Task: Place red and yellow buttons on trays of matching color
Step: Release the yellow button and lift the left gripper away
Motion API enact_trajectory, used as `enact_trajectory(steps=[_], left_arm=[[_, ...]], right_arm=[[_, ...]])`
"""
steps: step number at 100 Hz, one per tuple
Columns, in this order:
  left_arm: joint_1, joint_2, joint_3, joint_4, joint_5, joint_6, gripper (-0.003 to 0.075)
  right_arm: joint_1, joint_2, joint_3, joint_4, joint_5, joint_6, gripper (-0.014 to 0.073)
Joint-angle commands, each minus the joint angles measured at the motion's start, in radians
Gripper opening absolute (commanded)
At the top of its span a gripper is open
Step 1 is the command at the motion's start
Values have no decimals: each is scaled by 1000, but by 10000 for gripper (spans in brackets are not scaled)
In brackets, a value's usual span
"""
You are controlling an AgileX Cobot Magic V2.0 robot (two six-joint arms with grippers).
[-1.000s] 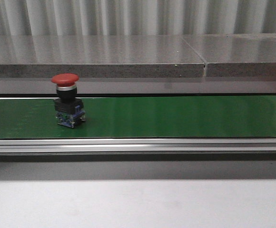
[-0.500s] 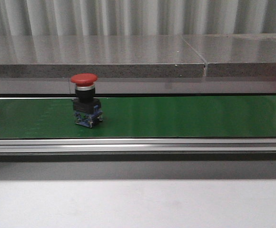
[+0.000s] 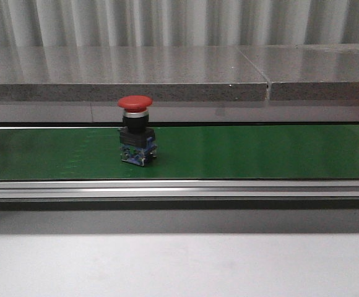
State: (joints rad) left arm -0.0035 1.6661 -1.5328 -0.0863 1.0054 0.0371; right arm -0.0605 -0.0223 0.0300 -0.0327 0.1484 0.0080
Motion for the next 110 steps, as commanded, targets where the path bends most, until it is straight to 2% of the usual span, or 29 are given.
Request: enact_trajectory(steps=[1,8,20,27,50,82,110], left_arm=[[-32,-88,-4,-13,-73,6,433],[-51,-128,34,-13,-103,6,338],[-78,-215,139,-13,-172,8,94],[-93,-265,198,-13,-208,8,-22],[-133,-460,410,-13,-281,8,-20],[-134,-808,691,-28,-400,8,-20],[-134,-1108,875,-28,-398,8,-20]], right_arm=[[0,-5,-7,0,-75,-8,-65],[0,-5,-7,0,-75,-8,-65],[0,-5,-7,0,-75,-8,-65],[0,-5,-7,0,-75,-8,-65],[0,-5,-7,0,-75,-8,-65],[0,-5,-7,0,-75,-8,-65],[0,-5,-7,0,-76,-8,-65]])
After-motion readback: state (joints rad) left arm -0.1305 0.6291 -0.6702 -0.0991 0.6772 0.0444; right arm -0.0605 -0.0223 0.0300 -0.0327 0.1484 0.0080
